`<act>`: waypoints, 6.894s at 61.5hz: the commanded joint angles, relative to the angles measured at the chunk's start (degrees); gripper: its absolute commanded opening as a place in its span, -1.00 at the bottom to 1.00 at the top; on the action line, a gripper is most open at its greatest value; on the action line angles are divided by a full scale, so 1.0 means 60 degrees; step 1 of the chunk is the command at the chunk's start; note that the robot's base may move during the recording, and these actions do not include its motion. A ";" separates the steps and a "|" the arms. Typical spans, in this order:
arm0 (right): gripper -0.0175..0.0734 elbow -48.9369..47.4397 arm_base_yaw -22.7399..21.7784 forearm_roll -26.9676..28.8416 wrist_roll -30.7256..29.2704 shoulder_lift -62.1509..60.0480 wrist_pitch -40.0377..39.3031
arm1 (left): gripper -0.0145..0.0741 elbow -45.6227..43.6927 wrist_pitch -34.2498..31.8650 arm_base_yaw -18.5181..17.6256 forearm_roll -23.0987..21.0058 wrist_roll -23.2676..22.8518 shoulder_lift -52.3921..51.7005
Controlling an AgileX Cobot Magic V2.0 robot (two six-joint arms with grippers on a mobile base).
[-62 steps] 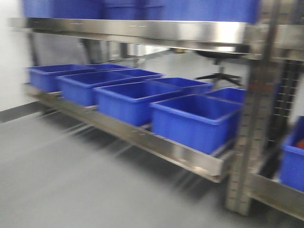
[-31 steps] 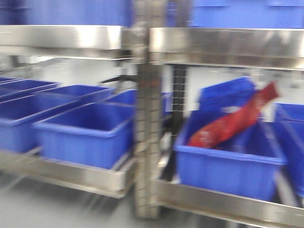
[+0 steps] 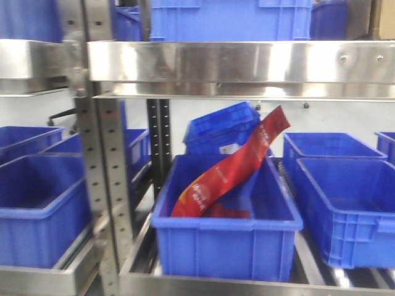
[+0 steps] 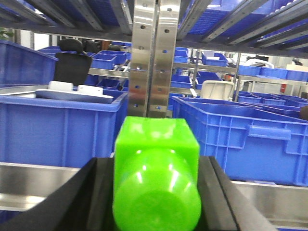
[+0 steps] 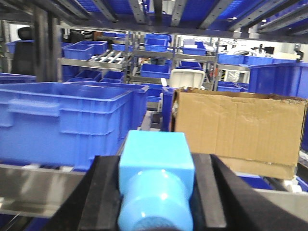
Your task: Grab block from conveyor and place in blue bin
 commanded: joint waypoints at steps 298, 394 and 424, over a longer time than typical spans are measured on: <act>-0.98 0.0353 0.2563 0.0742 -0.0053 0.2431 -0.1541 | -0.92 -0.0530 -0.2952 -0.3546 0.0263 0.0031 0.4213; -0.98 0.5909 0.0159 0.0742 -0.0053 -0.3994 -0.1335 | -0.92 0.3326 -0.2932 -0.2699 0.0263 0.0031 -0.3396; -0.98 0.5909 0.0331 0.0758 -0.0053 -0.3994 -0.2223 | -0.92 0.3326 -0.2932 -0.2699 0.0263 0.0031 -0.3396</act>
